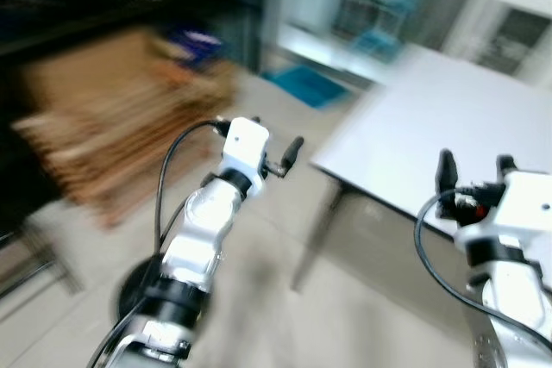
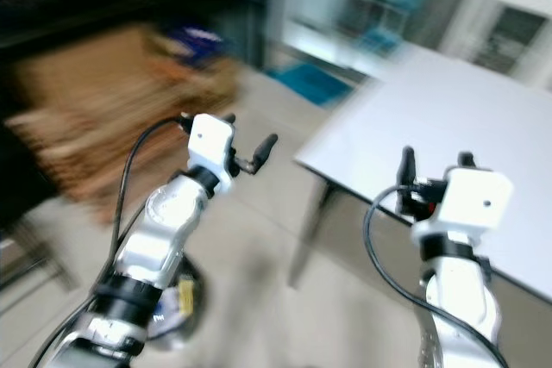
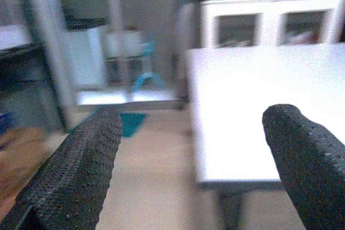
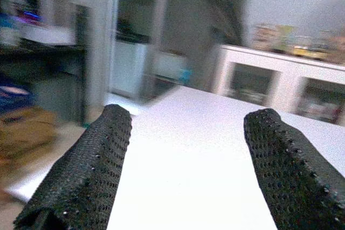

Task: Picking trash to rubbish bin

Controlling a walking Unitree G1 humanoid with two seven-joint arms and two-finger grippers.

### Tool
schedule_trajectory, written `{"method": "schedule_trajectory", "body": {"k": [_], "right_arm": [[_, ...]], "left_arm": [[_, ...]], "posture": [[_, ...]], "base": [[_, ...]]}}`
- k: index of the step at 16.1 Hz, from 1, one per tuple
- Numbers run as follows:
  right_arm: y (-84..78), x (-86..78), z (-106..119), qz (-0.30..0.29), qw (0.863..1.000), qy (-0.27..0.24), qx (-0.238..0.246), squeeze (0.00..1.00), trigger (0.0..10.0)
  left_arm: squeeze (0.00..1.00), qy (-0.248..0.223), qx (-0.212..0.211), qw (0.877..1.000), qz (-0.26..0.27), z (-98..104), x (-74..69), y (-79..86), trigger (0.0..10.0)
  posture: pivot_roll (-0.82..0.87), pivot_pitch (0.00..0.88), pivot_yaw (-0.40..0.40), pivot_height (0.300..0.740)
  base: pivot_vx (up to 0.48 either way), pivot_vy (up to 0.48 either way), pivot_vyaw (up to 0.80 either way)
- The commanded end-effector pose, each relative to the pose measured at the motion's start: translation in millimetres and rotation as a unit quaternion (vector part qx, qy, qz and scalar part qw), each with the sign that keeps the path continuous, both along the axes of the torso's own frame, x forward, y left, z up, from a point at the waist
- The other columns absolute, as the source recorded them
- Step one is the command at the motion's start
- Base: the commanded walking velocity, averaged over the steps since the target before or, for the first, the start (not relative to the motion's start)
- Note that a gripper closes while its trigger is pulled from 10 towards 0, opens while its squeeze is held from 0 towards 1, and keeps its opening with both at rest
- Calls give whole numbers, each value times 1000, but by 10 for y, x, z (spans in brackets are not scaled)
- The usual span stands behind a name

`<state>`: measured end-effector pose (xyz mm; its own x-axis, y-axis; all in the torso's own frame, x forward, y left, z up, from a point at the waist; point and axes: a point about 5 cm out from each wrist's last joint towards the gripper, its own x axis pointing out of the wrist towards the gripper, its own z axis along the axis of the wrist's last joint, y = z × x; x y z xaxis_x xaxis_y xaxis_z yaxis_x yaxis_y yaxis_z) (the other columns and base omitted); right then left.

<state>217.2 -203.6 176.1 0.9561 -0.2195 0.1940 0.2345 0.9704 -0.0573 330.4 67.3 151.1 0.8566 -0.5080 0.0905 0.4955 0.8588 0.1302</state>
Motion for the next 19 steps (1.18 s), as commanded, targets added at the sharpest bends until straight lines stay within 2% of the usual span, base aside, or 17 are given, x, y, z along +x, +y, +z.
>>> {"method": "schedule_trajectory", "body": {"k": [1,8,19], "right_arm": [[23,-2,39,2,1000,-6,4,0,10000],[27,25,57,3,1000,-6,6,0,10000],[65,46,62,9,1000,-11,4,0,10000]], "left_arm": [[0,-4,8,1000,0,41,27,7,10000],[0,12,12,1000,7,-1,50,-34,10000],[0,18,17,1000,8,-19,76,-32,10000]], "posture": [[150,56,-83,740],[144,51,-82,740],[146,43,-77,740]], "base": [[0,0,-781],[0,0,-727],[0,-426,0]]}}
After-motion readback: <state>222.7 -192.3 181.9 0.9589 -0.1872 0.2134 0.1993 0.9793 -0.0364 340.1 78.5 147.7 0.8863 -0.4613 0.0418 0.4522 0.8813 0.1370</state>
